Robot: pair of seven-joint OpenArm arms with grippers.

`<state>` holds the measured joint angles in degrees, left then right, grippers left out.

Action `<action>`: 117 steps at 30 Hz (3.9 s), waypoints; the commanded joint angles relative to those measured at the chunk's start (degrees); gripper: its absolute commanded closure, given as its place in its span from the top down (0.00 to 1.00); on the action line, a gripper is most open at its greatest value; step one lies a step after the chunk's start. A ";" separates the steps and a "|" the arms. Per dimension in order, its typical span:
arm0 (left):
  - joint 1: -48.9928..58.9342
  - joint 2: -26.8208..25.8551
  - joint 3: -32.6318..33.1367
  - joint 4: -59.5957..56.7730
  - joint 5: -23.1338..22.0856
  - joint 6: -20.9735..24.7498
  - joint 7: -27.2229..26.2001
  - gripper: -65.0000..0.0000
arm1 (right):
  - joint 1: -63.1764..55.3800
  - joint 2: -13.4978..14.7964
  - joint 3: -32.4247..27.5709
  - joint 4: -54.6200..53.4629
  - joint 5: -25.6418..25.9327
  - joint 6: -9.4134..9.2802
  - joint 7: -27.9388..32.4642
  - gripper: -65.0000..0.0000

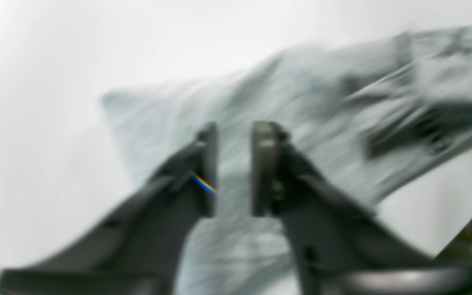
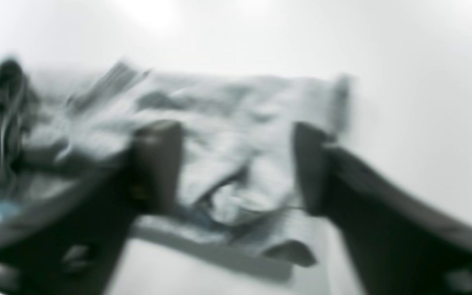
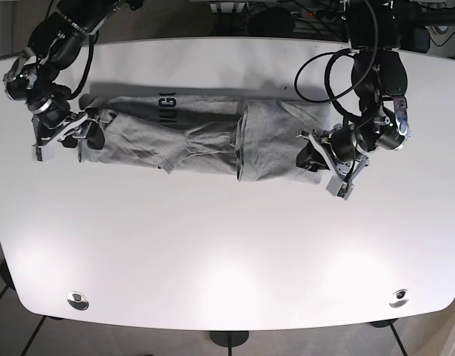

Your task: Fold the T-shirt properly

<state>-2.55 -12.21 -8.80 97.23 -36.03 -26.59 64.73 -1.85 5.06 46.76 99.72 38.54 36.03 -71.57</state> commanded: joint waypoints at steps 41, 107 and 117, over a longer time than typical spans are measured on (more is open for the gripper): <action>1.01 9.35 7.00 -18.15 -0.85 1.23 -11.23 0.08 | 0.40 -10.99 -44.96 13.73 -10.11 -8.47 7.70 0.03; -11.48 7.59 13.50 -21.32 16.73 0.87 -16.51 0.07 | 7.17 5.18 -39.33 -20.38 -12.83 -8.47 35.04 0.10; -33.37 7.77 15.96 -51.03 16.82 0.87 -30.22 0.08 | -0.75 2.46 -40.04 -10.62 -12.92 -8.65 30.56 0.10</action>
<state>-34.17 -4.62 7.51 45.25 -18.37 -25.30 35.83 -3.31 7.25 6.57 87.88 24.82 26.96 -41.19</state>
